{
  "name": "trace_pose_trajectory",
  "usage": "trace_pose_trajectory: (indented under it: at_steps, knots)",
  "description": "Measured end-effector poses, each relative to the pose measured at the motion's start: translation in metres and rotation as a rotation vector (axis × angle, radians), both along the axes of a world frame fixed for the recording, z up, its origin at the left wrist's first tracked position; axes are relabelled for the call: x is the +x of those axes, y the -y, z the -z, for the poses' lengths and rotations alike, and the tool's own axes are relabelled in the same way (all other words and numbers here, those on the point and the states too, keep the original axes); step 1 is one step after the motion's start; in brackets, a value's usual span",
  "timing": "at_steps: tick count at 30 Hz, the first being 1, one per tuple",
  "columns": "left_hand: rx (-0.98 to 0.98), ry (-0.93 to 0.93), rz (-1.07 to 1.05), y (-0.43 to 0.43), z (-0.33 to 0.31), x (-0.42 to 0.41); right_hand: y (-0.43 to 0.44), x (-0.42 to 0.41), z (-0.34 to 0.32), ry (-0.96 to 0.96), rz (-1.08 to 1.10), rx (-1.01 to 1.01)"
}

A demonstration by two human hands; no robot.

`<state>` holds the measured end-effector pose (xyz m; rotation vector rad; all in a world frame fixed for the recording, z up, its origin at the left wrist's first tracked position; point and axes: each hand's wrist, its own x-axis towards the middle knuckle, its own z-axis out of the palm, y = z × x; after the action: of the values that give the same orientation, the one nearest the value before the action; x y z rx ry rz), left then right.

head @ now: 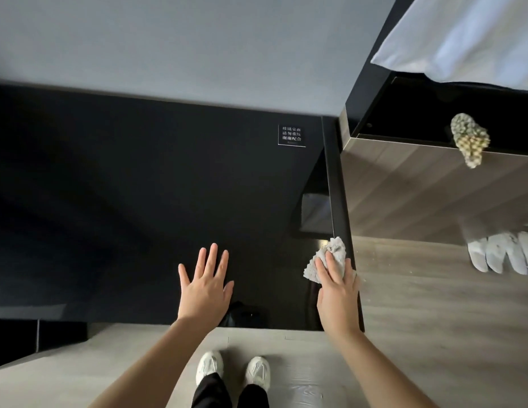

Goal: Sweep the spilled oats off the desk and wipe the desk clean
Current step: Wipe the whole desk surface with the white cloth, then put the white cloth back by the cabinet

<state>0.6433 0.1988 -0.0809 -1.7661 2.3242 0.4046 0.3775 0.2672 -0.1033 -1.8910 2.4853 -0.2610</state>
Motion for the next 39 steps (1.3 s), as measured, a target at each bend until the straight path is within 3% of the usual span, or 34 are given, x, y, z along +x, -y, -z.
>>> trace_pose_trajectory:
  at_steps: [4,10,16,21,30,39]
  knots:
    - [0.044,0.033,0.016,-0.028,-0.009,0.011,-0.039,0.022,0.0,0.005,-0.012,-0.035]
    - [0.166,0.054,0.086,-0.056,-0.027,0.029,-0.076,0.062,-0.01,0.186,-0.073,0.036]
    - [0.308,-0.086,0.11,-0.076,-0.056,0.064,-0.09,0.095,-0.053,0.674,-0.063,0.217]
    - [0.276,-0.221,0.081,-0.084,-0.08,0.089,-0.093,0.12,-0.084,0.857,-0.028,0.204]
    - [0.181,-0.535,0.02,-0.105,-0.118,0.112,-0.12,0.167,-0.144,1.126,0.162,0.035]
    - [0.254,-0.683,0.081,-0.165,-0.118,0.092,-0.192,0.123,-0.163,1.272,0.448,-0.151]
